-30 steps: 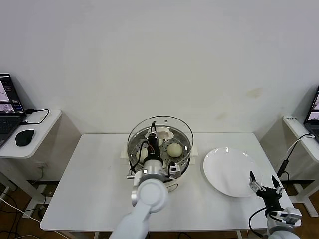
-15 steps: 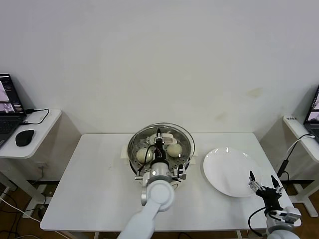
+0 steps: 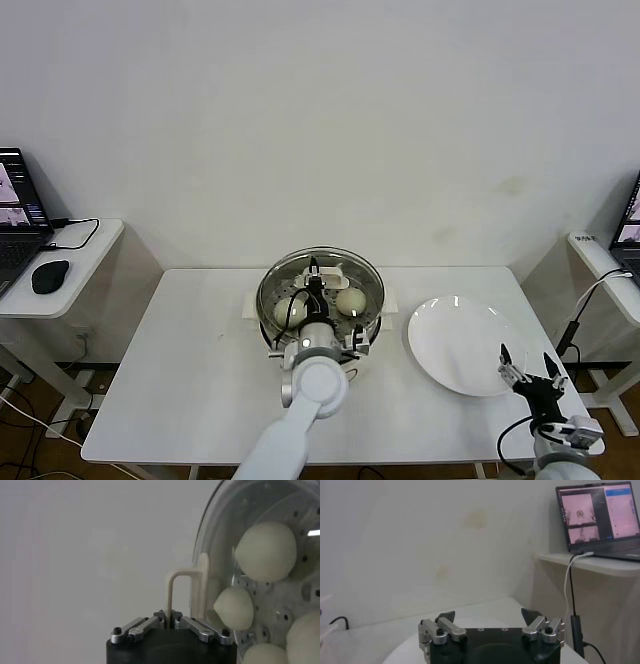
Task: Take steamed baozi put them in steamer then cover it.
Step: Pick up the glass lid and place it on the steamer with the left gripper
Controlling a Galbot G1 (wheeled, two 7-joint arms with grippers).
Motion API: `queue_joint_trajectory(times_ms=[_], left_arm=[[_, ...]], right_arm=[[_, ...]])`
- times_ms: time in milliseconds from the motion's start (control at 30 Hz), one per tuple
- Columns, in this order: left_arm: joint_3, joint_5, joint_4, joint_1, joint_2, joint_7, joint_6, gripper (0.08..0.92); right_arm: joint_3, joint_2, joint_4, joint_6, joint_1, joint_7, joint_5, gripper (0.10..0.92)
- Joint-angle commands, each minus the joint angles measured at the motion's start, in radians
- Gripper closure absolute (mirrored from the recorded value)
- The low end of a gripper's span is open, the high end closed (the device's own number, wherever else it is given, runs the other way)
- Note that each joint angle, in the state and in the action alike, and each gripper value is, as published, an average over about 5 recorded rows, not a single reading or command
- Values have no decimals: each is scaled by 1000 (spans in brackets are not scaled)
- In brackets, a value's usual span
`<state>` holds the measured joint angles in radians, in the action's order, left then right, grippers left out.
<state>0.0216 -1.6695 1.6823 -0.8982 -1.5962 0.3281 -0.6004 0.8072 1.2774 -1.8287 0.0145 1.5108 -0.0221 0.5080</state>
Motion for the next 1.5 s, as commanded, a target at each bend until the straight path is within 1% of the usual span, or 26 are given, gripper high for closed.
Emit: queue_joint_trajectory(times_ms=[33, 1167, 1500], left_arm=[[-8, 5, -14, 4, -3, 3, 1, 861], [-16, 20, -2, -26, -2, -6, 14, 861], [-17, 28, -10, -26, -2, -25, 22, 861]], right_arm=[[1, -1, 1, -2, 2, 0, -1, 202], [2, 4, 4, -4, 4, 1, -5, 203], [6, 5, 5, -8, 8, 1, -7, 203]])
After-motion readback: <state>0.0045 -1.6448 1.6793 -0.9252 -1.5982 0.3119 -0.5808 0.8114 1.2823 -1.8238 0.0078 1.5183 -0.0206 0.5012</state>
